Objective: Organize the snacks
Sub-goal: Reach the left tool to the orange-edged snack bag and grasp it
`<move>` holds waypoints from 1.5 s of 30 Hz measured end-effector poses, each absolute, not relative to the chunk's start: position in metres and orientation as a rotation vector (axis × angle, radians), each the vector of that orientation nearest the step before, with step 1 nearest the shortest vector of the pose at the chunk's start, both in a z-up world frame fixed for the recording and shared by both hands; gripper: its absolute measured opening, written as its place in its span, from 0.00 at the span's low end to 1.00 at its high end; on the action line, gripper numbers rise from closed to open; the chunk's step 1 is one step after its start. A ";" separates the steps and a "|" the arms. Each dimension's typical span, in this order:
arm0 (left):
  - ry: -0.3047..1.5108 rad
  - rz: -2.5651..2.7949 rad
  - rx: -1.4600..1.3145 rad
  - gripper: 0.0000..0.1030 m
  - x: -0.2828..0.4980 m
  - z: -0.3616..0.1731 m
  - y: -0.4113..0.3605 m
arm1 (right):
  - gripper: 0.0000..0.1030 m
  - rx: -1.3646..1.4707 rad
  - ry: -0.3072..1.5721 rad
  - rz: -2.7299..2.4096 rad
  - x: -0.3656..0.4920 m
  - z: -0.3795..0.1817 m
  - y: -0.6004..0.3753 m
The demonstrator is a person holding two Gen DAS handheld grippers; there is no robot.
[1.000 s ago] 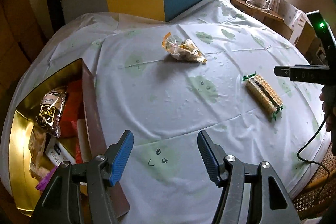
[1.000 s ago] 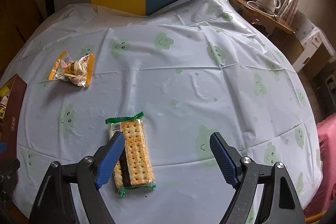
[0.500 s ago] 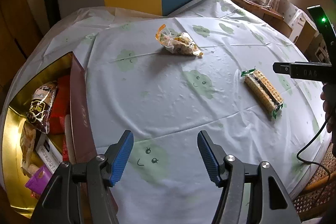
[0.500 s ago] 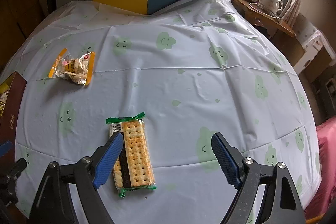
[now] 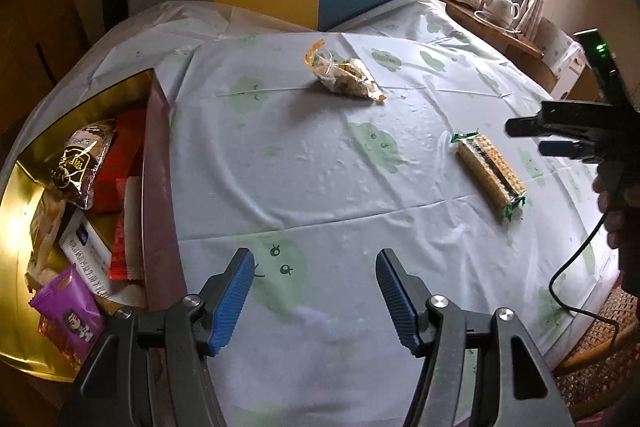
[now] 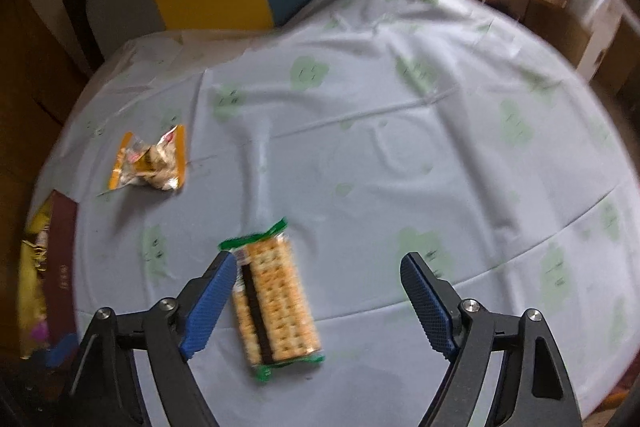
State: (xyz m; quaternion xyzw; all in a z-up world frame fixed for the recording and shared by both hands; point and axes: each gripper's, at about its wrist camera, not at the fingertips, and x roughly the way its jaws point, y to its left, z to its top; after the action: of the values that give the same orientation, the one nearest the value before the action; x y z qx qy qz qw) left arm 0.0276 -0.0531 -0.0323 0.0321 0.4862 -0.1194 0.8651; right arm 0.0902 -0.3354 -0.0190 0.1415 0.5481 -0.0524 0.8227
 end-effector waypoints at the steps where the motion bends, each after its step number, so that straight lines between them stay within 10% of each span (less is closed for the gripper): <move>1: 1.018 -0.251 0.063 0.62 0.027 -0.032 -0.052 | 0.82 0.308 1.189 -0.094 0.091 -0.023 -0.333; 11: 1.021 -0.266 0.046 0.62 0.029 -0.030 -0.052 | 0.82 0.074 1.287 0.020 0.093 -0.048 -0.283; 13: 1.026 -0.274 0.032 0.62 0.032 -0.029 -0.052 | 0.52 -0.025 1.334 0.054 0.092 -0.060 -0.268; 17: 1.023 -0.275 0.012 0.62 0.044 -0.021 -0.052 | 0.46 -0.114 1.320 0.080 0.088 -0.059 -0.253; 24: 1.094 -0.296 -0.120 0.62 0.101 -0.021 -0.054 | 0.84 0.013 1.346 0.019 0.093 -0.054 -0.277; 45: 1.040 -0.292 -0.065 0.70 0.242 -0.061 -0.119 | 0.84 0.111 1.237 0.009 0.095 -0.028 -0.290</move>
State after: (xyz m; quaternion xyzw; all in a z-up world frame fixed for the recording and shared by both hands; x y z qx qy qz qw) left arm 0.2424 -0.1186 -0.0614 -0.0310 0.4950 -0.1390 0.8571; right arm 0.0948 -0.2904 -0.0280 0.0522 0.5797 0.0042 0.8132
